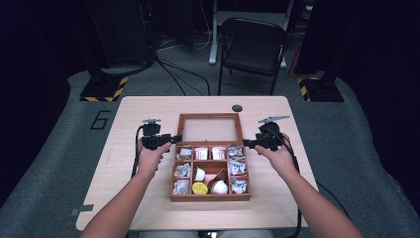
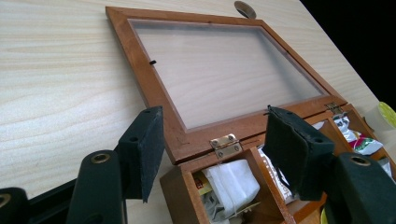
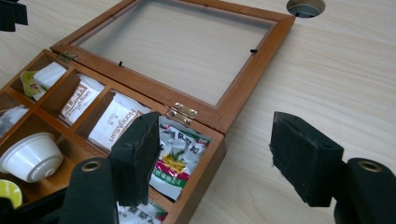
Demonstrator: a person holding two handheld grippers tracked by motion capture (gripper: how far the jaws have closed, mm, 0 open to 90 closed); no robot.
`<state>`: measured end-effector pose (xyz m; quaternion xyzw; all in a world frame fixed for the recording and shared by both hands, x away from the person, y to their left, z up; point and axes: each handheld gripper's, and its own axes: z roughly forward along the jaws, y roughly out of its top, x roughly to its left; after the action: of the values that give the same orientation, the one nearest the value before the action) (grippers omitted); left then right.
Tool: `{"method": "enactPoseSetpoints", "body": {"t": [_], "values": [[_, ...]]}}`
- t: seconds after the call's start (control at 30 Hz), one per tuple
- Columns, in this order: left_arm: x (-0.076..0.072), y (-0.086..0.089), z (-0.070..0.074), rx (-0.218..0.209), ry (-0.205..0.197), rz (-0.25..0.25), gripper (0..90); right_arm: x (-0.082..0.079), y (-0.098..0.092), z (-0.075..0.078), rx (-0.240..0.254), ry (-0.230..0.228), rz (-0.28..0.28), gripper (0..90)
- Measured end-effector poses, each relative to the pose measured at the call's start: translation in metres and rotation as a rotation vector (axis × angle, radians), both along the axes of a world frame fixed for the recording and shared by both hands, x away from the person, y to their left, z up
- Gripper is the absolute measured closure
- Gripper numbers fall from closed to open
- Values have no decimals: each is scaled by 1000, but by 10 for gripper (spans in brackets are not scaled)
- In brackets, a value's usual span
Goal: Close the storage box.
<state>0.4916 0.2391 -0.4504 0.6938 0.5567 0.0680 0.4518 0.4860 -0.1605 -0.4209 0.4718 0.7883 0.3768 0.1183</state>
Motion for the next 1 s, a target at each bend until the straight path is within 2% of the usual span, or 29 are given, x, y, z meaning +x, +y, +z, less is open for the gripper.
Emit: {"method": "enactPoseSetpoints", "body": {"t": [0.17,0.2,0.23,0.37,0.43,0.7,0.8,0.87,0.93,1.0], "values": [[3,-1,-2,1,-3,-2,380,4,2,2,14,6,-13,329],[4,-1,-4,3,-1,1,381,7,4,3,34,18,-23,331],[4,-1,-4,3,-1,1,383,7,4,3,34,18,-23,331],[8,-1,-7,0,17,6,383,11,6,3,23,12,-19,332],[12,2,-11,-13,46,20,384,14,9,1,18,18,-33,332],[18,4,-18,3,61,37,384,23,10,-8,26,35,-47,334],[21,1,-21,6,72,32,386,25,10,-15,33,62,-53,336],[25,-2,-18,21,94,20,399,28,11,-19,30,62,-50,341],[28,-4,-13,21,75,8,404,30,12,-20,29,68,-44,357],[32,-6,-8,15,84,11,410,32,15,-19,32,70,-37,365]]}}
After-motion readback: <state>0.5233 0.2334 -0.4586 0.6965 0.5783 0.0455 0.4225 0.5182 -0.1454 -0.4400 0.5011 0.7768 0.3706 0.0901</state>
